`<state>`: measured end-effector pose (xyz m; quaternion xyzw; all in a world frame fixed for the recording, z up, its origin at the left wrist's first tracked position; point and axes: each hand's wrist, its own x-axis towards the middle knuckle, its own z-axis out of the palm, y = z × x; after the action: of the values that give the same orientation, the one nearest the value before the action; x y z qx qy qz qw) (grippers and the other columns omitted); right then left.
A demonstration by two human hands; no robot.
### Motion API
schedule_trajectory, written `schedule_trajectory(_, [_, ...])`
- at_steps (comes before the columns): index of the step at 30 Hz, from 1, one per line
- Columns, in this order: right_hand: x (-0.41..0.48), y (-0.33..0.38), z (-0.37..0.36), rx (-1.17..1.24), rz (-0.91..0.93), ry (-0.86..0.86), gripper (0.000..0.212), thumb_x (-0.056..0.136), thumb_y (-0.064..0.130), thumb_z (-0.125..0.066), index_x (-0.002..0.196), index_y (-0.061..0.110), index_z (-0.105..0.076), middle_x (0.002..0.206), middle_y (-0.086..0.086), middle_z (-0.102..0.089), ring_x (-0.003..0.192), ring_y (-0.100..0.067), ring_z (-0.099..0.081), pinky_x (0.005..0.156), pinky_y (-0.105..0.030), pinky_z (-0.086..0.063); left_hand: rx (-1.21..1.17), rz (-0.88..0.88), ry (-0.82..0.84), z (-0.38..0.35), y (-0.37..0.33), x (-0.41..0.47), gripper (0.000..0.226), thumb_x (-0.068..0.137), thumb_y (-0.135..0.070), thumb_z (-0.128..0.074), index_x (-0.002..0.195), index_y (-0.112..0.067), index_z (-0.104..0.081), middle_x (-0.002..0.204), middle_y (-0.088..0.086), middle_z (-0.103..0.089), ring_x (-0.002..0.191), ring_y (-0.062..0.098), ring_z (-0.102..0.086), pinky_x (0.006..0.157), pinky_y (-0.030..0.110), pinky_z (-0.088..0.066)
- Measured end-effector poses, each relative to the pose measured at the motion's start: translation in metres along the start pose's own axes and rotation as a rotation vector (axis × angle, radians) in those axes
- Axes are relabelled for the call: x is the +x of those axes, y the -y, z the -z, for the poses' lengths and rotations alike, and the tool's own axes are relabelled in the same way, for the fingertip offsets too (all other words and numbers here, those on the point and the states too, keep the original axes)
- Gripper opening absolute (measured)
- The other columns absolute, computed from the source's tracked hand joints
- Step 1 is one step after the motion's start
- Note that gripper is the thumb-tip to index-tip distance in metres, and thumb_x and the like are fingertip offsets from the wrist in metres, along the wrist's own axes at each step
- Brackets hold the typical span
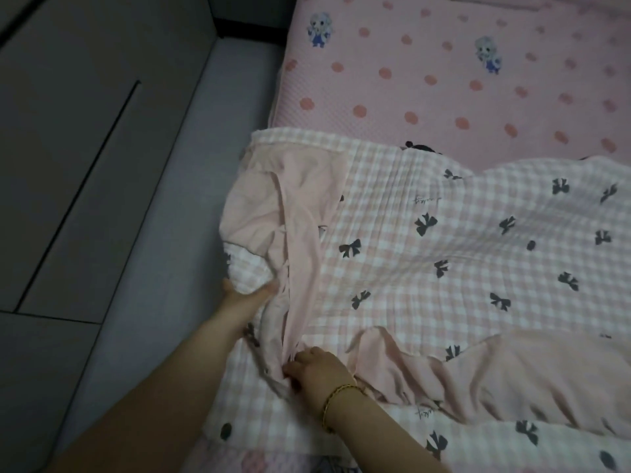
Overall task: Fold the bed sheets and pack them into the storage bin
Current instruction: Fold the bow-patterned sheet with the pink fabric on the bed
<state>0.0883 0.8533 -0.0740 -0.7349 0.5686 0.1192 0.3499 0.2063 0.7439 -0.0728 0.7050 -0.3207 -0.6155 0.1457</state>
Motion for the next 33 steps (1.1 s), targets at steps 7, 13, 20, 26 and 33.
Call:
schedule_trajectory(7, [-0.037, -0.02, -0.026, 0.13, -0.028, -0.64, 0.032, 0.064, 0.027, -0.041, 0.076, 0.027, -0.071, 0.068, 0.013, -0.065, 0.071, -0.003, -0.051, 0.065, -0.014, -0.043, -0.359, -0.094, -0.082, 0.011, 0.005, -0.001, 0.014, 0.089, 0.004, -0.051, 0.097, -0.002, -0.061, 0.074, 0.011, -0.072, 0.059, 0.017, -0.067, 0.046, 0.022, -0.05])
schedule_trajectory(13, [-0.076, -0.032, -0.043, 0.465, -0.355, -0.934, 0.015, 0.076, 0.022, -0.053, 0.062, 0.02, -0.06, 0.067, 0.005, -0.06, 0.076, -0.009, -0.047, 0.068, -0.013, -0.035, -0.572, 0.076, 0.085, 0.06, 0.041, -0.015, 0.028, 0.092, 0.003, -0.046, 0.116, -0.007, -0.055, 0.096, 0.009, -0.072, 0.088, 0.015, -0.069, 0.077, 0.023, -0.054])
schedule_trajectory(20, [-0.084, -0.045, -0.034, 1.637, -1.198, -0.829, 0.03, 0.086, 0.027, -0.061, 0.063, 0.01, -0.054, 0.07, -0.005, -0.06, 0.088, -0.027, -0.058, 0.082, -0.035, -0.046, 0.732, -0.966, -0.247, 0.018, 0.069, -0.039, 0.059, 0.074, -0.022, -0.059, 0.13, -0.008, -0.045, 0.128, 0.017, -0.053, 0.121, 0.032, -0.042, 0.106, 0.037, -0.024])
schedule_trajectory(26, [-0.073, -0.058, -0.021, 2.125, -1.135, -0.864, 0.029, 0.09, 0.028, -0.055, 0.069, 0.009, -0.048, 0.048, -0.006, -0.051, 0.021, -0.005, -0.039, 0.028, -0.01, -0.035, 1.75, -0.824, 0.276, -0.026, 0.057, -0.04, 0.077, 0.085, -0.05, -0.049, 0.147, -0.019, -0.015, 0.149, 0.002, -0.025, 0.14, 0.018, -0.017, 0.112, 0.041, 0.014])
schedule_trajectory(33, [-0.078, -0.066, -0.014, 1.786, -1.089, -0.921, 0.034, 0.085, 0.01, -0.06, 0.114, -0.006, -0.057, 0.07, -0.006, -0.054, 0.057, -0.018, -0.048, 0.047, -0.022, -0.041, 1.71, -1.102, -0.024, 0.028, 0.039, -0.027, 0.027, 0.032, -0.015, -0.084, 0.042, -0.014, -0.059, 0.038, 0.001, -0.055, 0.035, 0.013, -0.054, 0.059, 0.02, -0.051])
